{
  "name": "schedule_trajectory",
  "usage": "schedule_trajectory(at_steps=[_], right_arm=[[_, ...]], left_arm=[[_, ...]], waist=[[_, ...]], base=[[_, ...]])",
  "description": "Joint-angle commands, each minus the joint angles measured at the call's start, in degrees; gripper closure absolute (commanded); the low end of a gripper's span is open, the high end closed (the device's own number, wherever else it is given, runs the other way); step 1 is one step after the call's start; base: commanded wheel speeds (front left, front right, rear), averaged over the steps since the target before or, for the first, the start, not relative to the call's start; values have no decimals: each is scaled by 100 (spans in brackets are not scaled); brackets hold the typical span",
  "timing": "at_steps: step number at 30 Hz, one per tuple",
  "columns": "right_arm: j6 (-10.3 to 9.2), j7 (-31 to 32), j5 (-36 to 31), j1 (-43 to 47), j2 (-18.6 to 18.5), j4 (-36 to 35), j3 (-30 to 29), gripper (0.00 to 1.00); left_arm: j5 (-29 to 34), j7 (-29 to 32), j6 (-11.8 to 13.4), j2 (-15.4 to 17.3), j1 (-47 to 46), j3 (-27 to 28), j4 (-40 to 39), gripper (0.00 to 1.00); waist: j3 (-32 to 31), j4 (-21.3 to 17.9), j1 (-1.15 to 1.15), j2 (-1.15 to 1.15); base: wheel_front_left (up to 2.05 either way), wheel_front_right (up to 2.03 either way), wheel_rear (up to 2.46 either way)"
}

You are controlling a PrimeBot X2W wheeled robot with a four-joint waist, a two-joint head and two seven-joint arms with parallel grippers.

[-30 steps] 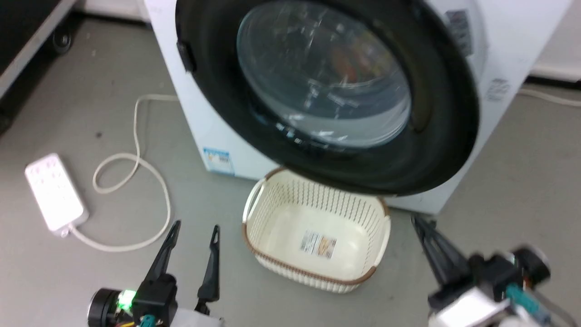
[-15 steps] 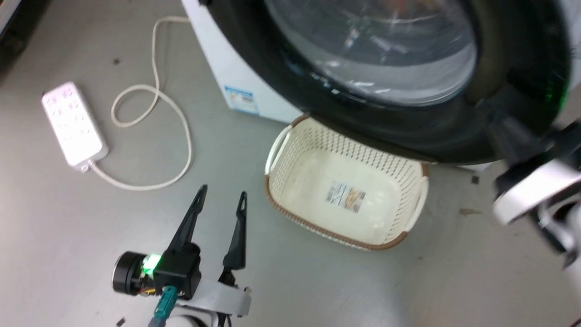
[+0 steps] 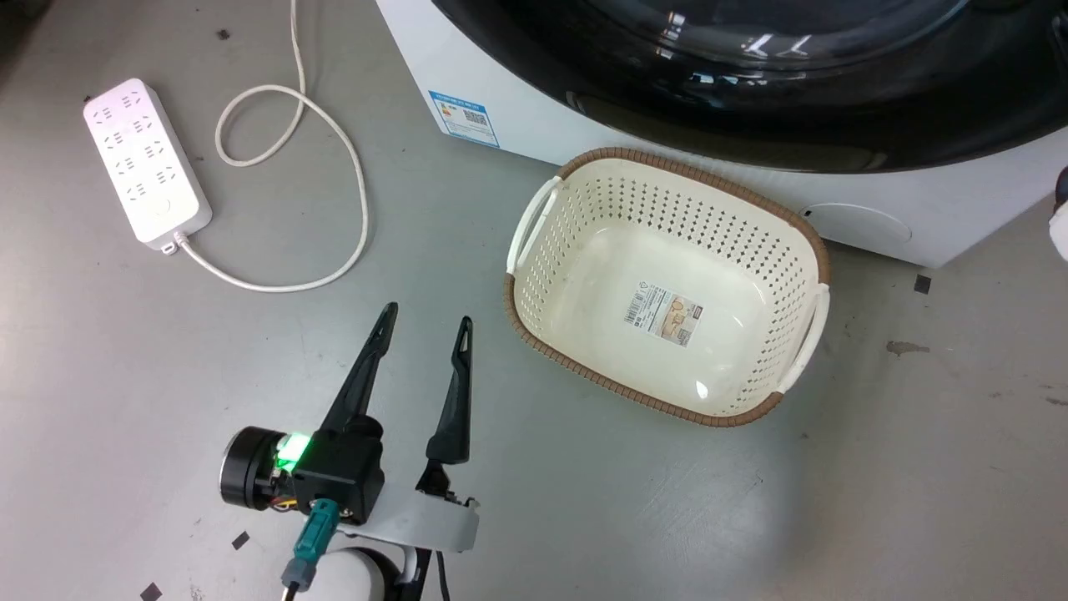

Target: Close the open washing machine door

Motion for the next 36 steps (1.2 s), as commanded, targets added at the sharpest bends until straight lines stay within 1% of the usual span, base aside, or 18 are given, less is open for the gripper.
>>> schedule_trajectory(at_steps=[1,7,8,9,10,11,12,13,14,19,23,28,30,33,36], right_arm=[[-20,-31,5,-270,-47,201,-84,100],[-20,-205,-39,-422,48,532,-69,100],[-20,-318,-38,-360,118,630,-49,100],[-20,-318,-38,-360,118,630,-49,100],[-20,-432,-11,-238,206,711,-27,100],[-20,-487,6,-158,252,740,-5,83],[-20,-487,6,-158,252,740,-5,83],[-20,-612,64,54,352,759,36,0],[-20,-612,64,54,352,759,36,0],[-20,-871,100,786,618,634,63,0],[-20,-1015,-160,1478,900,249,-93,0],[-20,-1071,-644,2503,1419,-494,-642,0],[-20,-1078,-867,2937,1686,-832,-919,0],[-20,-1083,-1312,3612,2100,-1374,-1282,0],[-20,-1085,-1858,4221,2511,-1947,-1594,0]], left_arm=[[-36,-31,35,-9,-97,1,-3,0],[-65,-31,41,-11,-80,43,15,0],[-83,-31,33,-12,-49,79,40,0],[-83,-31,33,-12,-49,79,40,0],[-103,-31,14,-12,-3,120,67,0],[-111,-31,0,-13,22,139,84,0],[-111,-31,0,-13,22,139,84,0],[-132,-31,-32,-13,87,191,124,0],[-132,-31,-32,-13,87,191,124,0],[-229,-31,-133,-13,325,392,284,0],[-353,-31,-199,-14,553,603,459,0],[-338,-31,-279,-14,741,772,597,0],[-334,-31,-297,-14,811,810,631,0],[-324,-31,-342,-14,885,862,668,0],[-288,-31,-452,-14,927,837,663,0]], waist=[[11,-3,-1,0],[-110,-37,-1,0],[-239,-71,-1,0],[-239,-71,-1,0],[-406,-121,-1,0],[-506,-152,-1,0],[-506,-152,-1,0],[-726,-224,-1,0],[-726,-224,-1,0],[-1373,-499,-1,0],[-1802,-753,-1,0],[-2189,-983,-1,0],[-2294,-1046,-1,0],[-2424,-1120,-1,0],[-2471,-1152,-1,0]], base=[[0,0,0],[0,0,0],[0,0,0],[0,0,0],[0,0,0],[0,0,0],[0,0,0],[0,0,0],[0,0,0],[0,0,0],[0,0,0],[0,0,0],[0,0,0],[0,0,0],[0,0,0]])
